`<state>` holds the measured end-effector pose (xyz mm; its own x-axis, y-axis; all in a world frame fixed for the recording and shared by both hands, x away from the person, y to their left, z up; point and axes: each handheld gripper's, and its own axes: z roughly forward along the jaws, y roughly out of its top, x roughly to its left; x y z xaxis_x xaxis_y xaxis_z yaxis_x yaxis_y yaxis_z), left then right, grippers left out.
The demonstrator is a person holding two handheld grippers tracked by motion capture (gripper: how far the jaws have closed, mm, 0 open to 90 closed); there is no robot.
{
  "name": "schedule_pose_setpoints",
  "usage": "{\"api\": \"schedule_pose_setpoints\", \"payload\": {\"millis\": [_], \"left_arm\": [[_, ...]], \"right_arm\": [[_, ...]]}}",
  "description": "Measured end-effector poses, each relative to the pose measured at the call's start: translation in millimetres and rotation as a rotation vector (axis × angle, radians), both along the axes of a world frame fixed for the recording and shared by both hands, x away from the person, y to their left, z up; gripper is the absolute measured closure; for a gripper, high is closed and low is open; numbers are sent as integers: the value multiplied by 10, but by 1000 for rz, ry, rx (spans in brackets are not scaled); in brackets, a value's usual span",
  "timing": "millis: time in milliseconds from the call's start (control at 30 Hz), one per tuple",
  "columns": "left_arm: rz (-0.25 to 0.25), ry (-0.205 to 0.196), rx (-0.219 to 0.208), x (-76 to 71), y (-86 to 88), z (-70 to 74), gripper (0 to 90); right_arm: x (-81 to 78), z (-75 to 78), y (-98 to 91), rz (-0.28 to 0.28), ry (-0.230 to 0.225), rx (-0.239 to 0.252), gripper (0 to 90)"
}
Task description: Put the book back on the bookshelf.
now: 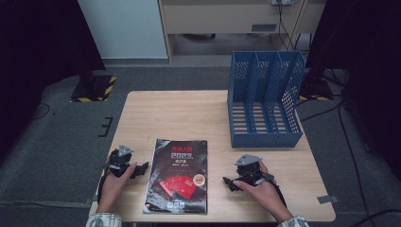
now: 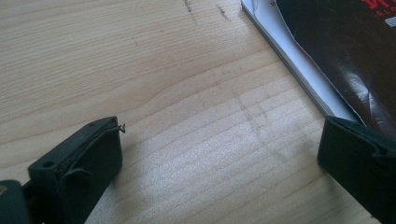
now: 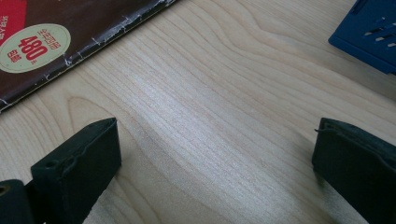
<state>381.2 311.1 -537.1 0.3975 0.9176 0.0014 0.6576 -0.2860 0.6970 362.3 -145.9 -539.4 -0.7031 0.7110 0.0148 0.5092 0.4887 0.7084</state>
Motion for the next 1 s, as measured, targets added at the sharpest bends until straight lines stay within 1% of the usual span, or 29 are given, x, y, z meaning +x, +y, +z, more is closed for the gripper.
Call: {"api": "schedule_pose_setpoints", "payload": {"millis": [100, 167, 267, 300, 333, 367, 400, 433, 500, 567, 633, 667, 700, 733, 800, 867, 967, 1000], "left_arm": [[-1, -1, -1, -3, -4, 0, 0], [1, -1, -3, -11, -8, 3, 0], [5, 3, -6, -26, -17, 25, 34], [6, 7, -16, -32, -22, 37, 42], [6, 3, -24, -41, -29, 54, 51], [4, -3, -30, -53, -41, 74, 51], [5, -5, -32, -66, -58, 96, 66], [9, -9, -35, -85, -79, 121, 66], [-13, -19, -45, -136, -121, 174, 119], [-33, -28, -60, -182, -176, 218, 171], [-58, -27, -53, -206, -242, 246, 252], [-69, -27, -51, -199, -274, 255, 275], [-78, -23, -60, -190, -310, 257, 291], [-91, -18, -60, -182, -345, 254, 332], [-108, -2, -38, -158, -417, 239, 382], [-119, 16, -27, -134, -490, 215, 438], [-119, 33, -28, -93, -561, 183, 448], [-114, 37, -32, -84, -570, 176, 444]], "right_arm": [[0, 0, 0, 0, 0, 0, 20], [-6, 3, -3, -4, -2, 1, 47], [-17, 22, -4, -2, -17, 17, 173], [-18, 35, 3, 6, -14, 28, 215], [-39, 76, 35, 20, -29, 59, 261], [-39, 76, 35, 20, -29, 59, 261], [-74, 142, 89, 58, -48, 86, 328], [-74, 142, 89, 58, -48, 86, 328], [-116, 195, 163, 91, -64, 103, 376], [-157, 225, 245, 111, -76, 118, 417], [-175, 223, 327, 125, -73, 150, 459], [-184, 213, 372, 130, -72, 157, 477], [-194, 197, 422, 139, -68, 156, 482], [-197, 184, 467, 152, -65, 150, 486], [-203, 168, 543, 158, -56, 164, 491], [-198, 148, 617, 163, -39, 178, 472], [-212, 93, 734, 181, -18, 160, 421], [-227, 58, 791, 189, -6, 153, 388]]}}
